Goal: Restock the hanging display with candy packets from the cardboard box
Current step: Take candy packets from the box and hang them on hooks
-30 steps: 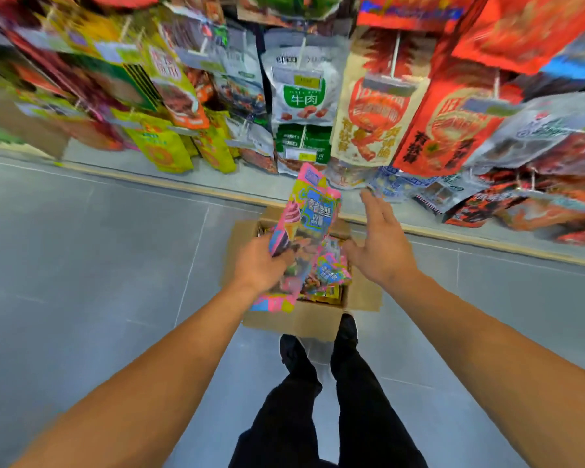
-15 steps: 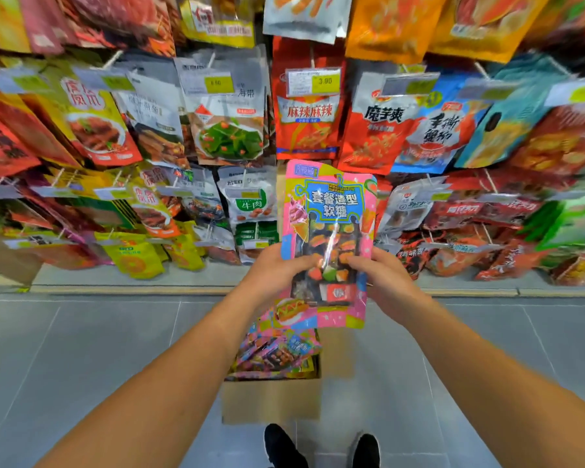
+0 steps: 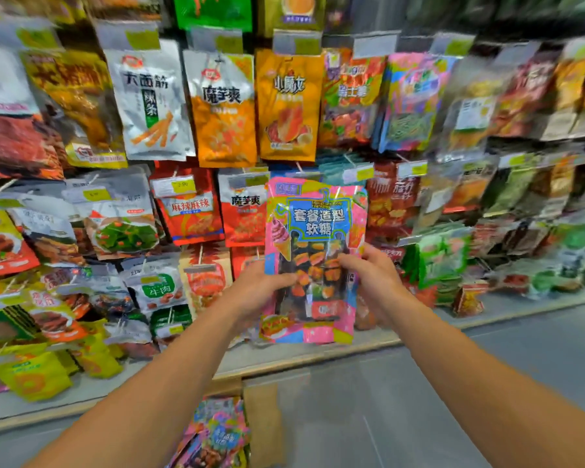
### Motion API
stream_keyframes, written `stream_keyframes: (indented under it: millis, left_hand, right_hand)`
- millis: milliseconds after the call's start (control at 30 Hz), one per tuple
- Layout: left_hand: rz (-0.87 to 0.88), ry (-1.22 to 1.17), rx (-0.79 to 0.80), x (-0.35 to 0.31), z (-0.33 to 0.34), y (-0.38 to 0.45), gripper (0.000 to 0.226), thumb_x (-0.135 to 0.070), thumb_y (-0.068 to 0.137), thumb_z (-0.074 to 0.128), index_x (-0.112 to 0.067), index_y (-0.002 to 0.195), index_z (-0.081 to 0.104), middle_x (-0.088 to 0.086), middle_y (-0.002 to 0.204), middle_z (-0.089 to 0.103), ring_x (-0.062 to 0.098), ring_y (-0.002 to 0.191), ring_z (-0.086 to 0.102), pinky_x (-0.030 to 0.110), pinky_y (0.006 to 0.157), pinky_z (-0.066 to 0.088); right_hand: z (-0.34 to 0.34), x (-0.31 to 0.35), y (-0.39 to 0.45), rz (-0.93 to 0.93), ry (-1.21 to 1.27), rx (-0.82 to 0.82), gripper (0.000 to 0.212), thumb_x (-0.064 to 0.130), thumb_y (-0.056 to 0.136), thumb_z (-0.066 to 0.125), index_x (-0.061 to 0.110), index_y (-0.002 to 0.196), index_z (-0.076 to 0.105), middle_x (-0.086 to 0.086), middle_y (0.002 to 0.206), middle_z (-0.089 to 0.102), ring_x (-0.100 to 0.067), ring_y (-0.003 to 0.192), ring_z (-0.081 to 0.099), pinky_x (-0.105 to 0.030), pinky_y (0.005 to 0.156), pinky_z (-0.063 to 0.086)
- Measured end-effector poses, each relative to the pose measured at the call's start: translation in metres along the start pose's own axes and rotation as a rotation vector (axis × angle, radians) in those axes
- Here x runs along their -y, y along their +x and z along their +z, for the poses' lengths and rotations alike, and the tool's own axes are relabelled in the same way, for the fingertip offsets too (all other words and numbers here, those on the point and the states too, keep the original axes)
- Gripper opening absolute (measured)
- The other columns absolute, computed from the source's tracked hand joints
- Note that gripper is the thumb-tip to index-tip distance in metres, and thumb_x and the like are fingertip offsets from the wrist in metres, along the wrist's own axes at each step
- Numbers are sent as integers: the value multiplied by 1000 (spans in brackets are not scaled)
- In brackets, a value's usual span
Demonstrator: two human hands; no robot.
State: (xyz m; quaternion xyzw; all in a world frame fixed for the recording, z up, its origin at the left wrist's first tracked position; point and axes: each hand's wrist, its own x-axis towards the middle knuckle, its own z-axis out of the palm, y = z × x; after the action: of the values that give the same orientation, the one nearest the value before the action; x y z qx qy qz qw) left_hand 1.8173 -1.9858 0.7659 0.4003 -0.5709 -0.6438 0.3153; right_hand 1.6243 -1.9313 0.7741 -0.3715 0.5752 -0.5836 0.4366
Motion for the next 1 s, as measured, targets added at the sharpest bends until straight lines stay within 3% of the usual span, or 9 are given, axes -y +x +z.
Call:
stream_keyframes:
  millis: [167, 333, 400, 533, 667, 767, 833, 933, 1000]
  left_hand:
    - [69, -44, -19, -42, 94, 3, 11, -2, 84, 67, 0, 94, 69, 12, 77, 69, 23, 67, 65, 29, 52, 55]
    - [160, -18, -56, -87, 165, 11, 7, -6, 87, 66, -4, 85, 72, 15, 76, 71, 28, 69, 68, 56, 80, 56]
    - [209, -5, -75, -107, 182, 17, 10, -10, 89, 66, -2, 89, 72, 19, 79, 72, 30, 72, 69, 52, 83, 55]
    - [289, -48, -87, -143, 202, 33, 8, -11, 87, 68, -7, 93, 71, 11, 80, 73, 16, 62, 69, 27, 55, 58]
    - [347, -54, -138, -176, 206, 61, 7, -12, 86, 70, -10, 92, 72, 11, 86, 75, 24, 73, 72, 39, 66, 60]
    - [397, -32, -212, -197, 200, 87, 15, -15, 84, 73, -6, 96, 72, 14, 93, 75, 25, 82, 73, 42, 78, 58]
    - [431, -69, -221, -214, 196, 107, 11, -13, 86, 71, -5, 95, 71, 13, 90, 75, 23, 75, 73, 40, 71, 60]
    - [488, -115, -232, -241, 191, 125, 9, -6, 90, 65, -12, 89, 70, 1, 74, 74, 14, 62, 71, 29, 54, 58]
    - [516, -131, -239, -261, 181, 140, 12, -4, 91, 63, -13, 87, 70, -1, 68, 73, 11, 57, 69, 26, 50, 56]
  right_hand:
    - [-81, 52, -8, -107, -40, -10, 27, 30, 55, 75, 22, 80, 76, -2, 88, 77, -27, 92, 71, -53, 95, 53]
    - [-147, 101, -9, -203, -71, -54, 11, 6, 81, 71, 18, 83, 70, 1, 82, 73, -21, 87, 67, -35, 80, 54]
    - [-166, 115, -2, -221, -78, -59, 9, 7, 87, 68, 16, 87, 69, -2, 84, 72, -22, 87, 68, -32, 76, 52]
    - [-184, 140, 22, -236, -104, -66, 10, 15, 84, 70, 11, 94, 70, -12, 101, 74, -28, 101, 68, -46, 93, 51]
    - [-186, 171, 55, -282, -92, -61, 18, 21, 76, 73, 9, 90, 71, -16, 100, 73, -29, 97, 70, -48, 93, 53]
    - [-183, 196, 80, -341, -105, -63, 13, 13, 83, 71, 6, 93, 70, -13, 94, 73, -18, 82, 67, -34, 79, 54]
    - [-180, 211, 102, -378, -108, -54, 12, 14, 84, 70, 8, 95, 70, -4, 88, 71, -15, 79, 67, -28, 72, 52]
    - [-173, 233, 131, -400, -139, -69, 21, 21, 78, 72, 10, 96, 69, -8, 90, 73, -22, 85, 69, -35, 79, 53]
    - [-163, 253, 154, -453, -203, -85, 14, 16, 78, 70, 10, 90, 69, -5, 84, 71, -21, 81, 66, -34, 74, 50]
